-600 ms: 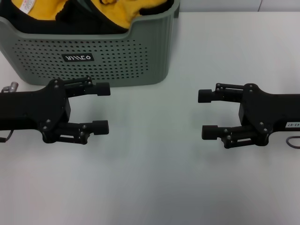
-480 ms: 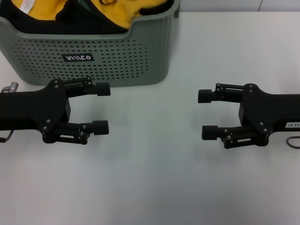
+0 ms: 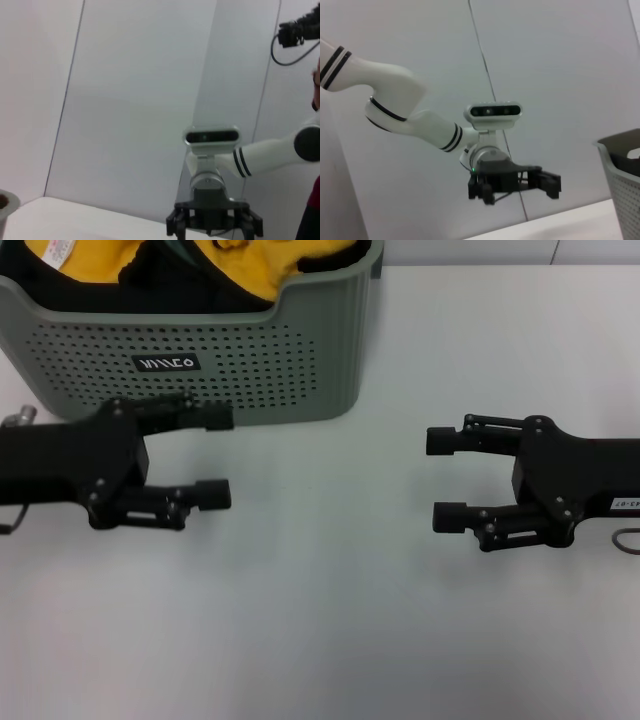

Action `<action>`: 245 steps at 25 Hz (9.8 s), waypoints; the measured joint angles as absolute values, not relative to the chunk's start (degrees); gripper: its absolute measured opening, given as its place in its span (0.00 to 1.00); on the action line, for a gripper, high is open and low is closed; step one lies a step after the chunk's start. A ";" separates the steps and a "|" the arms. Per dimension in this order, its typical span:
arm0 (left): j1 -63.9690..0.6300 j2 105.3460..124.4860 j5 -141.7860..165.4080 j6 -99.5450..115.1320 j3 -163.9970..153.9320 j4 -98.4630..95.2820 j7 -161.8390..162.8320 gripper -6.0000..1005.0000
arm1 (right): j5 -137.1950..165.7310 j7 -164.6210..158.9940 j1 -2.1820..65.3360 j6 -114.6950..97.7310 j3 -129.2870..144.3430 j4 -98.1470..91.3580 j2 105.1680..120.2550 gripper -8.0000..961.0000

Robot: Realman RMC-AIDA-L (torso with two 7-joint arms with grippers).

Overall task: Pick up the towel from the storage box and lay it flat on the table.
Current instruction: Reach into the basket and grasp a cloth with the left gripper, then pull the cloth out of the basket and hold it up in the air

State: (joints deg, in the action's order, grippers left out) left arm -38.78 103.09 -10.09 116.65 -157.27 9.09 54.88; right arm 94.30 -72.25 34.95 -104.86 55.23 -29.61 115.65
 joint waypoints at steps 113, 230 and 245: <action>-79.54 102.87 -18.14 117.99 -163.40 46.36 102.26 0.03 | 85.23 -60.48 21.62 -104.24 41.89 -28.27 113.04 0.86; -88.10 103.32 -10.88 117.15 -163.04 11.58 47.16 0.03 | 98.00 -78.70 37.23 -114.99 45.76 -30.23 96.34 0.86; -65.73 96.94 -13.48 117.24 -162.95 -3.68 51.17 0.03 | 96.58 -78.82 36.87 -117.17 45.31 -30.40 101.77 0.86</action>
State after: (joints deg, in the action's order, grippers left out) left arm -65.73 96.94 -13.48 117.24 -162.95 -3.68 51.17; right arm 96.58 -78.82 36.87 -117.17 45.31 -30.40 101.77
